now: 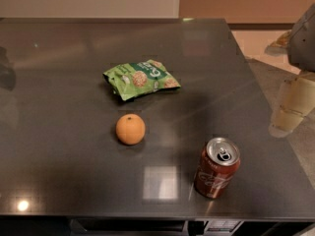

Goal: Knock coke can over

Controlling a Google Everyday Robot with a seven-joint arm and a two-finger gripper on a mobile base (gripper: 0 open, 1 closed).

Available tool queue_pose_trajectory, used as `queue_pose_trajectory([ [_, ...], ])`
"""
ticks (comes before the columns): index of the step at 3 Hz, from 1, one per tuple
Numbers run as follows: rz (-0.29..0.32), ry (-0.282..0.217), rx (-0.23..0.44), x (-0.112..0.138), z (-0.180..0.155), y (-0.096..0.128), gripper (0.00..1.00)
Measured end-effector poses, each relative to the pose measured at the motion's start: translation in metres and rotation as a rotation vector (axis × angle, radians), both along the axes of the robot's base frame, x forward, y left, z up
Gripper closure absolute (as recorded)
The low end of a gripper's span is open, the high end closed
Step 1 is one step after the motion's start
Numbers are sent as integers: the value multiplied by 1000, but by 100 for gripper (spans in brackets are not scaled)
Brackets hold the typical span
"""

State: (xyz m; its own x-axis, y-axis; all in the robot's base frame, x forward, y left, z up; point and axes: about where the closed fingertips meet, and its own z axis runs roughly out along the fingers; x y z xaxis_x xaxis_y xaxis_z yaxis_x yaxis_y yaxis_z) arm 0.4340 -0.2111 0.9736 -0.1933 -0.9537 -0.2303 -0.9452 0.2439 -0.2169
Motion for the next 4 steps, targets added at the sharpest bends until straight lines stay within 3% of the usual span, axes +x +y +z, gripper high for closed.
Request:
queue_pose_trajectory([
  [2,150,35,171,-33,-28,26,0],
  [4,255,76,349,-63,-64,51,0],
])
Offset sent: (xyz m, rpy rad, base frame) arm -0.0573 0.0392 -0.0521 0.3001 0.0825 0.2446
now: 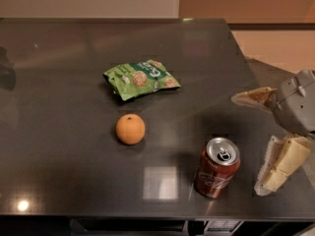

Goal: Knock coke can over

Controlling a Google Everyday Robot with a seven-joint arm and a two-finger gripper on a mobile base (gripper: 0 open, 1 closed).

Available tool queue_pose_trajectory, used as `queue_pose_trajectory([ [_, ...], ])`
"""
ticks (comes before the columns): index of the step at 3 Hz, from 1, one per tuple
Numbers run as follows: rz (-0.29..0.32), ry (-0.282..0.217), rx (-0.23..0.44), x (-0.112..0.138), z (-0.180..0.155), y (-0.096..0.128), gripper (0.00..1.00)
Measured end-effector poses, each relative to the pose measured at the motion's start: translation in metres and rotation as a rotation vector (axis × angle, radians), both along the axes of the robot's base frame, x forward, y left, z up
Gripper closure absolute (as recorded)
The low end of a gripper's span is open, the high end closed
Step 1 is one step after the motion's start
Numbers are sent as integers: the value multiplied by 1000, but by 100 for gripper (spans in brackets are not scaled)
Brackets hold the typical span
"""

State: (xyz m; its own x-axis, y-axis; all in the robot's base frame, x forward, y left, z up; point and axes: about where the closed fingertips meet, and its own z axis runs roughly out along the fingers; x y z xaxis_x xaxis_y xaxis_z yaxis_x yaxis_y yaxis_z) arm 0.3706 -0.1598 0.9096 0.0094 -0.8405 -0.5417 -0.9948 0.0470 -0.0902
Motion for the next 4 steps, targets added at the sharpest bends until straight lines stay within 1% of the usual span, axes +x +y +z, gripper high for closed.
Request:
queue_pose_trajectory([
  [1,25,25,98,-10,-16,9,0],
  [2,49,34,184,-19,-24,19,0],
  [3,58,34,266,-24,-25,30,0],
  [4,61,34,330,-28,-24,42,0],
])
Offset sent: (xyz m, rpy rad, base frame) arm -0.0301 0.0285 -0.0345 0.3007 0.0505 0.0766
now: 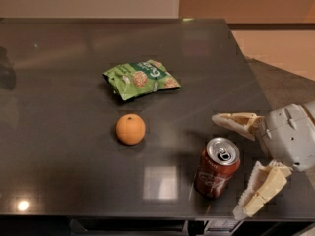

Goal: Knock coke can over

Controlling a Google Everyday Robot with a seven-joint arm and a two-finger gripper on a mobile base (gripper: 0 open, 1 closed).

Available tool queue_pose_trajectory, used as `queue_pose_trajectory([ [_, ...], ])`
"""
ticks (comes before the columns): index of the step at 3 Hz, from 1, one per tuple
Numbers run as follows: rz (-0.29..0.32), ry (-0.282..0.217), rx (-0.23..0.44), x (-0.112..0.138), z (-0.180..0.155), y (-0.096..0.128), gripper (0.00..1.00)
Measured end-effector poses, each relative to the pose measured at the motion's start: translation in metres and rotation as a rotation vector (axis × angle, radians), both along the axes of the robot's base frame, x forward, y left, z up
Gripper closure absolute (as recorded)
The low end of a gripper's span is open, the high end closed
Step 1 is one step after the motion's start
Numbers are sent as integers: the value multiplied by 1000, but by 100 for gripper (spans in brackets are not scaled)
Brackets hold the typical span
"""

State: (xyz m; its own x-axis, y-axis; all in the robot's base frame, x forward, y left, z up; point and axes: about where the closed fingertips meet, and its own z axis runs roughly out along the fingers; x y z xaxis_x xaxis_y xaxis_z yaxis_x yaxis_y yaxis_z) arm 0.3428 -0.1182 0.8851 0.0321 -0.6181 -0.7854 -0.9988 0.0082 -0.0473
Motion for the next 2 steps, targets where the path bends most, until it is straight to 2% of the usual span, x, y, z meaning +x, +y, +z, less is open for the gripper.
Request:
queue_pose_trajectory([
  [1,3,12,51,-3,0,10,0],
  [2,1,28,88,-5,-1,16,17],
])
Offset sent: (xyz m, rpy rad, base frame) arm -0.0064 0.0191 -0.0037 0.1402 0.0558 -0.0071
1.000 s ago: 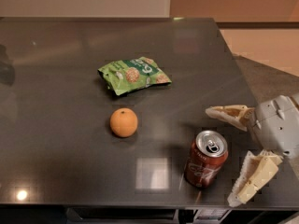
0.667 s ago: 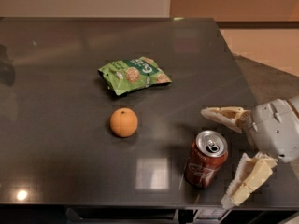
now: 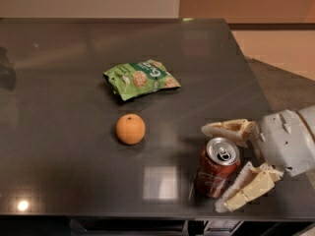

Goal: Knock coke can over

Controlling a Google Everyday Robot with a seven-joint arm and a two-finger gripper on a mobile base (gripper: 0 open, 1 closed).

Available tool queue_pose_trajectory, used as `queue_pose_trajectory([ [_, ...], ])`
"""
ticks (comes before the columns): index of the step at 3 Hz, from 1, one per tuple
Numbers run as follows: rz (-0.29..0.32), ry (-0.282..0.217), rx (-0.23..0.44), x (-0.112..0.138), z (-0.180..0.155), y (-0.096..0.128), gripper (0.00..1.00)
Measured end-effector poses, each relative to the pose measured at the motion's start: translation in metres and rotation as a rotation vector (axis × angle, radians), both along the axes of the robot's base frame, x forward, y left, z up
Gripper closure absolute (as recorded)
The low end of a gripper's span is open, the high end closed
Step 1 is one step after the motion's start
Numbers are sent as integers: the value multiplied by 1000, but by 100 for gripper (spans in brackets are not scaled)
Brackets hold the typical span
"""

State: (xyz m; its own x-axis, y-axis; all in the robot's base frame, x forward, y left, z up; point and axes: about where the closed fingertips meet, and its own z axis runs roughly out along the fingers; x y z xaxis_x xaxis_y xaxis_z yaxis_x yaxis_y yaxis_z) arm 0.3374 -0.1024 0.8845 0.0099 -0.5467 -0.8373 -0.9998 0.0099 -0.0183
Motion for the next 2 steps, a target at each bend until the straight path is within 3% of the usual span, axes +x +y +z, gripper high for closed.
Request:
queue_pose_trajectory([
  [2,-18,15,17,5,9,1,65],
])
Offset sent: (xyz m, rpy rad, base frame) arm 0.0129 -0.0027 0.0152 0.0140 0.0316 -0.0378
